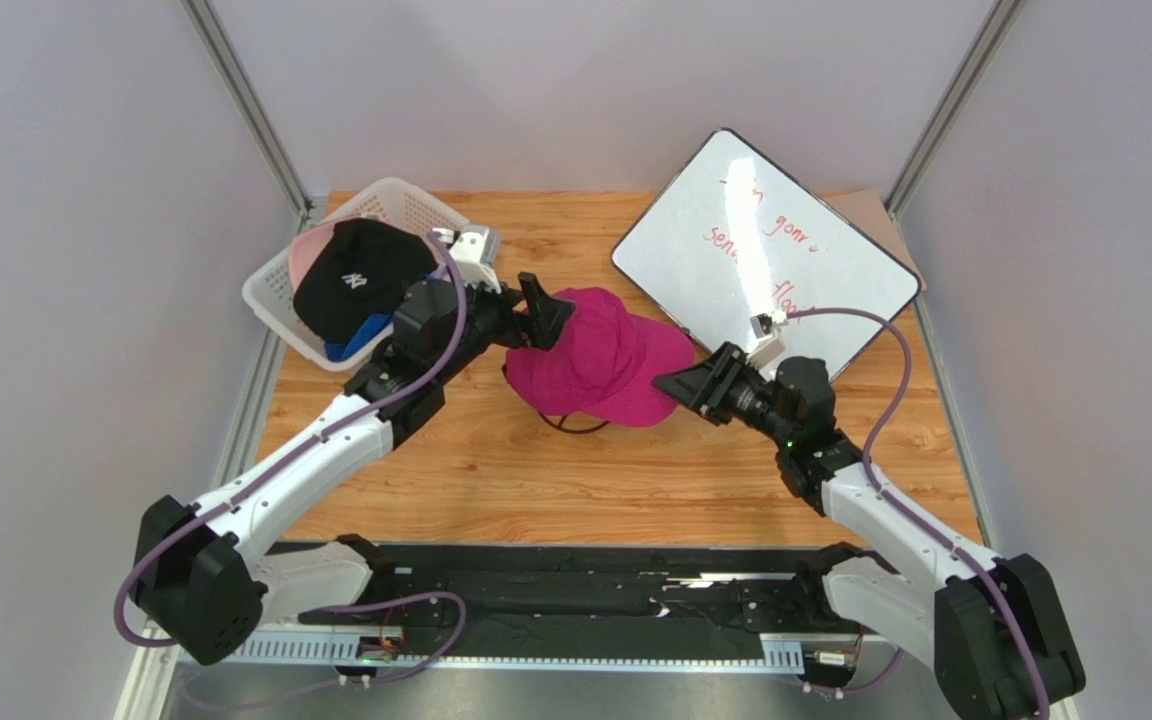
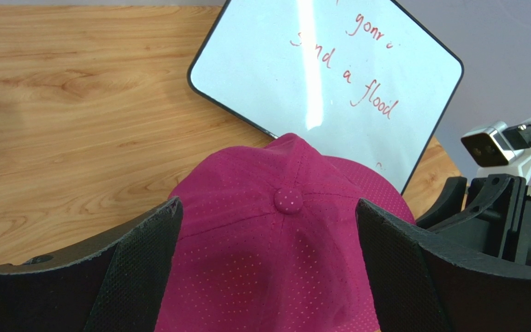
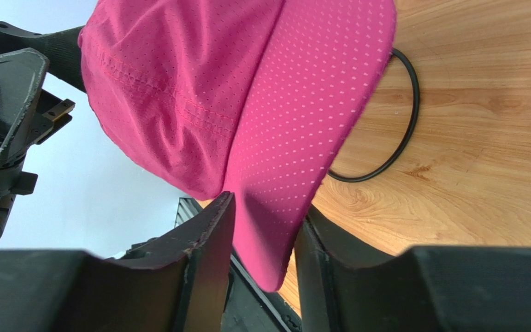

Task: Stack the hats

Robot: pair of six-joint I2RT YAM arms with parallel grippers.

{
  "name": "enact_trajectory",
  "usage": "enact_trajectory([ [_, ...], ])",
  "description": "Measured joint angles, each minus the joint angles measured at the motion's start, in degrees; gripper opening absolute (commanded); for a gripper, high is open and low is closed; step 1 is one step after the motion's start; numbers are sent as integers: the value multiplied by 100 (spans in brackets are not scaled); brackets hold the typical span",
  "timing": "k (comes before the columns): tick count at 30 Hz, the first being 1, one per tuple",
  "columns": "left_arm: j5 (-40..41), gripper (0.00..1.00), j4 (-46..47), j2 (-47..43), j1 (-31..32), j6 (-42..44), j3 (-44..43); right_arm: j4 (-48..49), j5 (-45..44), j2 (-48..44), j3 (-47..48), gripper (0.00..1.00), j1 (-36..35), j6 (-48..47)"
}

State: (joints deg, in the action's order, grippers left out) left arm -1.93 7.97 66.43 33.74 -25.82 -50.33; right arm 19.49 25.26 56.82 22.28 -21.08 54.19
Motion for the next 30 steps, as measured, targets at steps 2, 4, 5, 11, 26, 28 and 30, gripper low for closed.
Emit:
enact_trajectory([
  [2, 4, 98, 4, 20, 0, 7, 4, 20, 0, 4, 0, 53, 0, 0],
  [4, 35, 98, 4, 48, 0, 20, 4, 50, 4, 4, 0, 66, 0, 4],
  [5, 55, 98, 2, 63, 0, 24, 4, 63, 9, 2, 0, 69, 0, -4],
  [11, 227, 99, -4, 92, 0, 61, 4, -205, -72, -190, 20, 88, 0, -201],
  [26, 474, 99, -66, 87, 0, 74, 4, -1690, -1174, -1169, 199, 94, 7, -807],
  [28, 492, 98, -85, 87, 0, 72, 4, -1718, -1198, -1178, 210, 94, 7, -859],
  [30, 503, 97, -103, 87, 0, 70, 4, -1751, -1217, -1178, 210, 93, 7, -892],
])
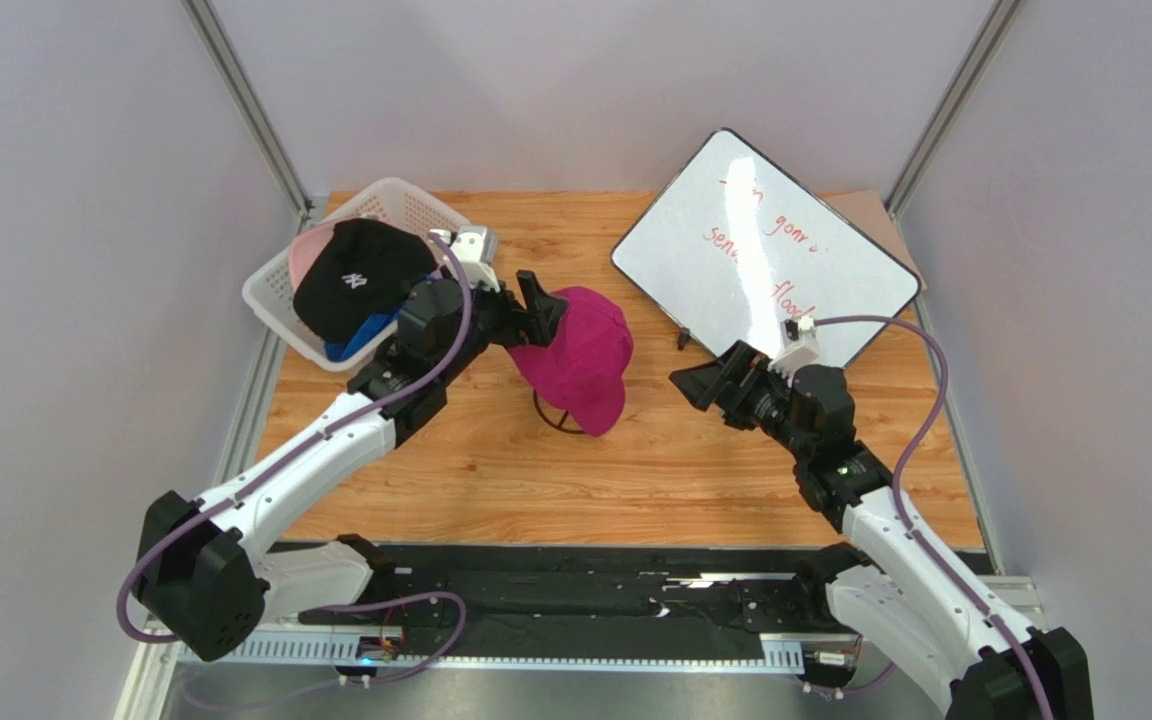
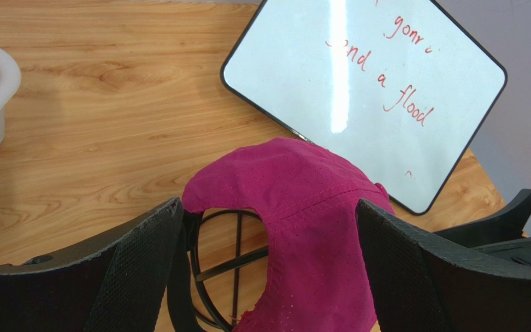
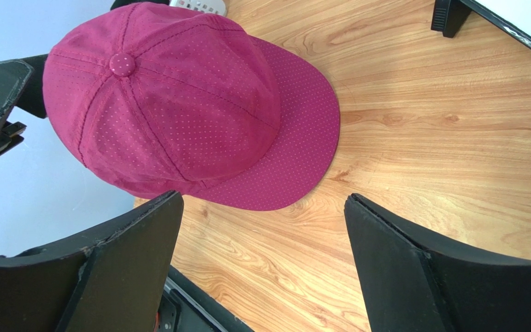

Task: Stack the hats

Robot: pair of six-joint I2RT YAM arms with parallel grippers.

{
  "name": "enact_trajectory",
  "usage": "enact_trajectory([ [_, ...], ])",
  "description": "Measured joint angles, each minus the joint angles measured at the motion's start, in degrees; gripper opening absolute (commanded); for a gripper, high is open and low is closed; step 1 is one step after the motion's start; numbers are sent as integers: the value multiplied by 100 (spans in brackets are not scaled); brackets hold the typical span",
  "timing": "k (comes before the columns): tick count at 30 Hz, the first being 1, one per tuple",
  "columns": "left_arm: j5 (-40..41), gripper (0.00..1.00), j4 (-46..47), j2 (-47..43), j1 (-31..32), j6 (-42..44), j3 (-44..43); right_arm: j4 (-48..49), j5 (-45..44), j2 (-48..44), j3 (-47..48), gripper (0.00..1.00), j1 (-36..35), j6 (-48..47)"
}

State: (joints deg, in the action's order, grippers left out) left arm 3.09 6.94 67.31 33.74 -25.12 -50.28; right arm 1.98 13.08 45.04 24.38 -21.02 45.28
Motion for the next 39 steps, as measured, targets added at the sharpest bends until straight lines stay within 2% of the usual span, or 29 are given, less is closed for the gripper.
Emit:
enact_trajectory([
  [7, 229, 95, -378, -273, -57, -42, 0, -92, 68, -20, 0, 91, 0, -166],
  [14, 151, 86, -647, -817, -608, -358, 129, -7, 457, 197, 4, 89, -90, -496],
  [18, -7, 79, -758, -758, -702, -476, 144, 96, 509, 382, 4, 89, -273, -566],
  [26, -269, 75, -922, -256, -857, -638, 199, 186, 533, 431, 4, 89, -422, -636],
  [31, -463, 62, -872, -160, -870, -734, 278, 186, 529, 431, 4, 89, -433, -640],
  [39, -514, 49, -791, -160, -870, -785, 396, 179, 527, 431, 4, 89, -442, -645],
])
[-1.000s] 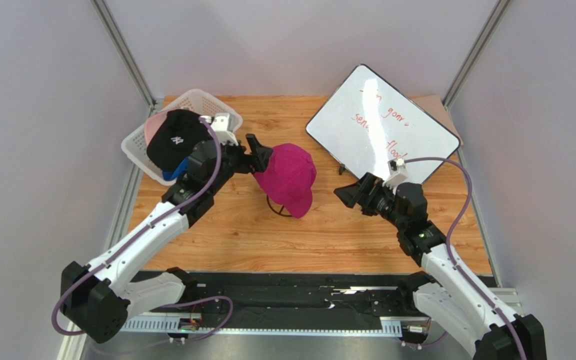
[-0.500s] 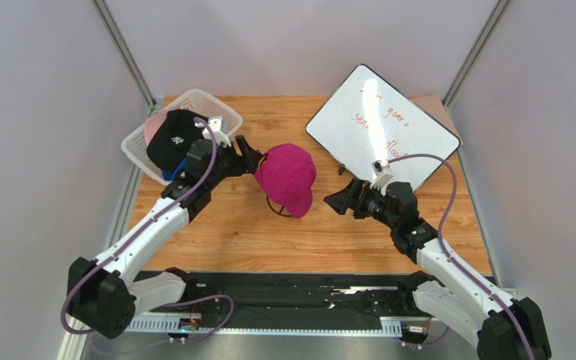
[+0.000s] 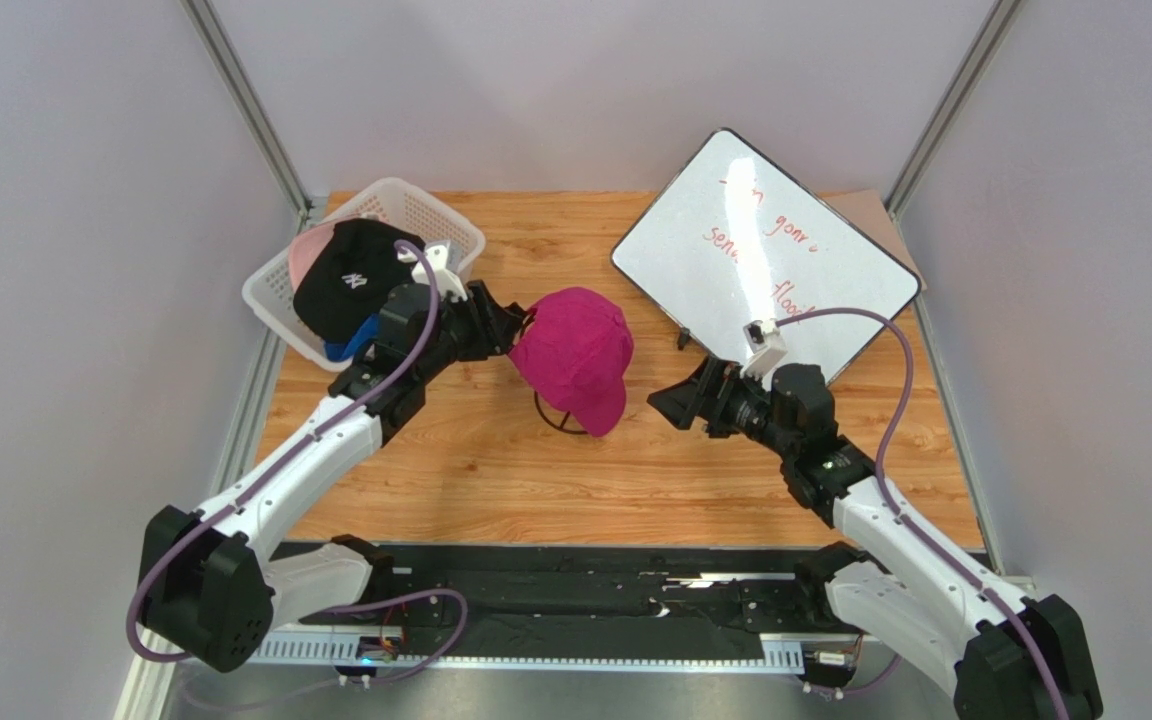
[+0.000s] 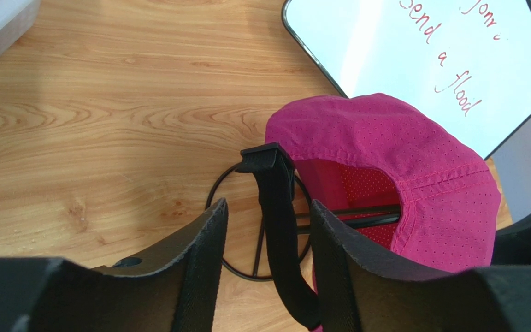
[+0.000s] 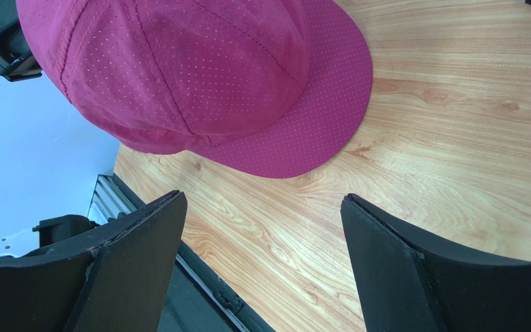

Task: Stack the hats

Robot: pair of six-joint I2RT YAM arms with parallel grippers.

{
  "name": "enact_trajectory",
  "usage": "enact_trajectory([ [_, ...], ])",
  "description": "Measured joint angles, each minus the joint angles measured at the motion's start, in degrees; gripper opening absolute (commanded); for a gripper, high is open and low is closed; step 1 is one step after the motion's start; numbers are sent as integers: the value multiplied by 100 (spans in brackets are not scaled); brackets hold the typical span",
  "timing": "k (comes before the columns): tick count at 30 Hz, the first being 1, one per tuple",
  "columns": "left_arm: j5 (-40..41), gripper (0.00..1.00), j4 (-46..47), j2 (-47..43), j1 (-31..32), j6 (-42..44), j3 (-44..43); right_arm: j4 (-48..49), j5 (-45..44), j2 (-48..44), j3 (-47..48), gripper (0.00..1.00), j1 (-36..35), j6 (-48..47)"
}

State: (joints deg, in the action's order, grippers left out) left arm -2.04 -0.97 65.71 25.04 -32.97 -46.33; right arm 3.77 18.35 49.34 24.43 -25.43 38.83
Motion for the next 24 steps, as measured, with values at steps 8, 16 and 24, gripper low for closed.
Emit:
enact_trajectory([
  [8, -116, 5, 127, 4, 0, -20, 61, -11, -17, -28, 0, 89, -2, -17],
  [16, 33, 0, 160, 127, 0, 26, 92, -129, -26, -96, 122, 89, -4, -98],
  [24, 240, 0, 166, 535, 0, 79, 376, -164, -31, -109, 431, 89, -33, -184],
])
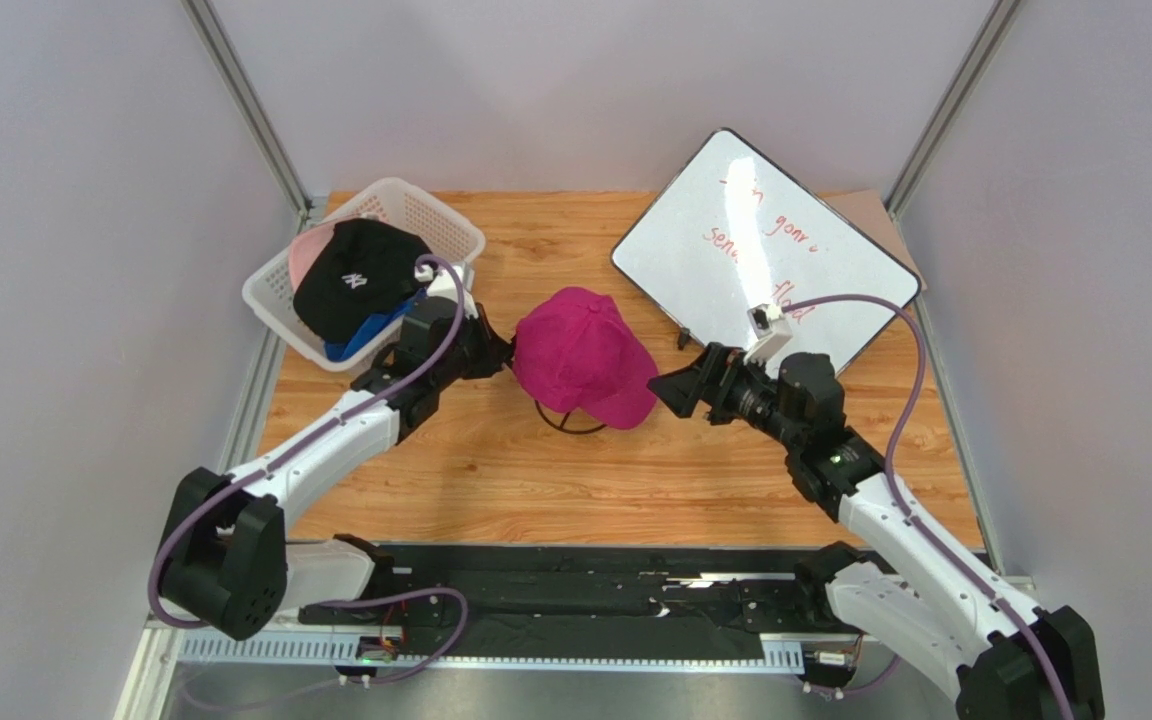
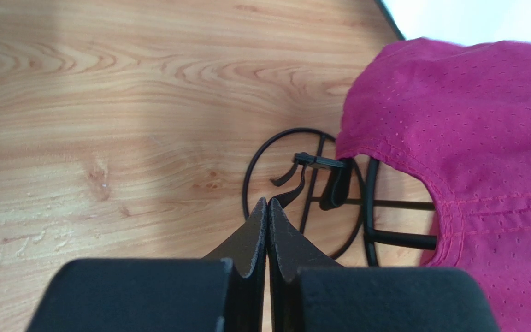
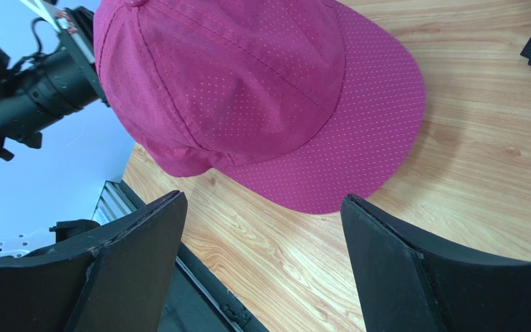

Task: Stack the hats

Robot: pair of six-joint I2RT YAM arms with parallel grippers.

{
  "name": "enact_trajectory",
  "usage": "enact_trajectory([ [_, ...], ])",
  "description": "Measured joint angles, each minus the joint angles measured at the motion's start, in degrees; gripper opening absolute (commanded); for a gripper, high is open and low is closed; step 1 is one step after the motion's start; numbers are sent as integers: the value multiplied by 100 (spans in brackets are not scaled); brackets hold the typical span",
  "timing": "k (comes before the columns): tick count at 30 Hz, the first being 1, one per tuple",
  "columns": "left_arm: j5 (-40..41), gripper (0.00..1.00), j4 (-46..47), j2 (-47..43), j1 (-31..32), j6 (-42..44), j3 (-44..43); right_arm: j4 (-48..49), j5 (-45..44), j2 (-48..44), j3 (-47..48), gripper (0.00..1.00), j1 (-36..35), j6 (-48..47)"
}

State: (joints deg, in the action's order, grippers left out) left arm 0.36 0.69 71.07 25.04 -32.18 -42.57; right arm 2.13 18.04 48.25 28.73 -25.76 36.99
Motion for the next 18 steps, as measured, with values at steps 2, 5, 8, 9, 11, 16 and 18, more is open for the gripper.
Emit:
enact_trajectory([
  [2, 13, 0, 0, 101, 0, 17, 42, -28, 2, 4, 57, 89, -9, -31],
  [5, 17, 0, 24, 155, 0, 55, 92, -103, 0, 33, 168, 89, -31, -68],
  [8, 24, 0, 92, 195, 0, 81, 103, -129, -2, 105, 304, 89, -52, -94],
  [9, 28, 0, 136, 229, 0, 83, 107, -131, -4, 131, 350, 89, -70, -105],
  [11, 24, 0, 216, 315, 0, 87, 129, -149, -15, 186, 444, 89, -87, -114],
  [16, 13, 0, 424, 586, 0, 83, 291, -149, -46, 365, 785, 89, -195, -173],
  [18, 11, 0, 487, 667, 0, 83, 352, -151, -59, 420, 892, 89, -247, -197],
])
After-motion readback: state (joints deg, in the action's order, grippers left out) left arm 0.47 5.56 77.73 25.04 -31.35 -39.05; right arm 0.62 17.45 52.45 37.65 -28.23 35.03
